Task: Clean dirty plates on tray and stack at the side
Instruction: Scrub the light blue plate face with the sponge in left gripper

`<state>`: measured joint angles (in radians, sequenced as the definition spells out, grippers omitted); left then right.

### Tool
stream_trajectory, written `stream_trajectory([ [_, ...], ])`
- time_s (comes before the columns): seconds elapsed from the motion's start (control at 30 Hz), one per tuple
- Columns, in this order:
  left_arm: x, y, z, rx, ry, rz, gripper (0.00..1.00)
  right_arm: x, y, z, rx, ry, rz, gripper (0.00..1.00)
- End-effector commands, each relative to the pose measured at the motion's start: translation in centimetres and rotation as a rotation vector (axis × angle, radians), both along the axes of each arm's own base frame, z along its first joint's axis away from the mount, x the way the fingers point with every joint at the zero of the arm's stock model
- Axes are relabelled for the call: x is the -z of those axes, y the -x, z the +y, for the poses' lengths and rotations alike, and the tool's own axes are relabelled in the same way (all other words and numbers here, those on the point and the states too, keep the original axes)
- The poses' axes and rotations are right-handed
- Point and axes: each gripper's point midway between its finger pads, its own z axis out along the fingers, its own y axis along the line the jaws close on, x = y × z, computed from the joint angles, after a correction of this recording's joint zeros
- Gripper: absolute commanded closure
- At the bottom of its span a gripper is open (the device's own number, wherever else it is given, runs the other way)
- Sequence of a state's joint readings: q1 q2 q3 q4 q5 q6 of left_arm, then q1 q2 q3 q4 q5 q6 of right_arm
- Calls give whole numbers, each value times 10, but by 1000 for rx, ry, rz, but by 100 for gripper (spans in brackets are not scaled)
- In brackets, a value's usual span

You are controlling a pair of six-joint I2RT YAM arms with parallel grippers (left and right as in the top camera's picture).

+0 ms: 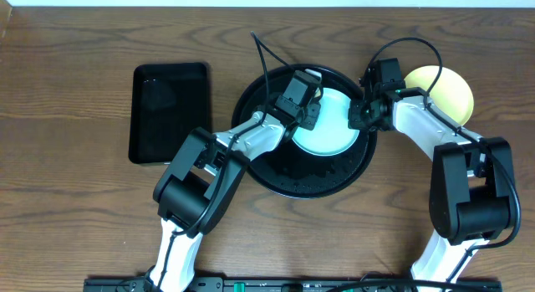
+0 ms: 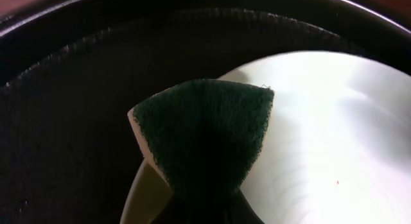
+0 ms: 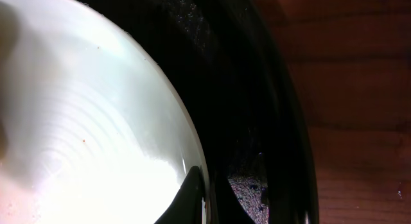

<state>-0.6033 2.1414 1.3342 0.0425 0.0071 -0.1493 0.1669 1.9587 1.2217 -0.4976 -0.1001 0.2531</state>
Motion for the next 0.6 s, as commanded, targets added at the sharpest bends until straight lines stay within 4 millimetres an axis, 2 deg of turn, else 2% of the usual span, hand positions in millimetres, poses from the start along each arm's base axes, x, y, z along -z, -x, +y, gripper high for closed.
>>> stream_trajectory([
  [0.0, 26, -4, 17, -28, -66, 11, 92, 16, 13, 1, 3, 10, 49, 99],
  [0.2, 35, -10, 12, -26, -47, -12, 92, 16, 13, 1, 2, 10, 47, 99],
  [0.27, 31, -16, 9, -28, -28, -40, 92, 16, 13, 1, 2, 10, 47, 99],
  [0.43, -12, -36, -5, -31, 60, -169, 92, 16, 13, 1, 3, 10, 47, 99],
  [0.57, -73, -47, -12, -34, 140, -286, 92, 16, 13, 1, 3, 10, 47, 99],
])
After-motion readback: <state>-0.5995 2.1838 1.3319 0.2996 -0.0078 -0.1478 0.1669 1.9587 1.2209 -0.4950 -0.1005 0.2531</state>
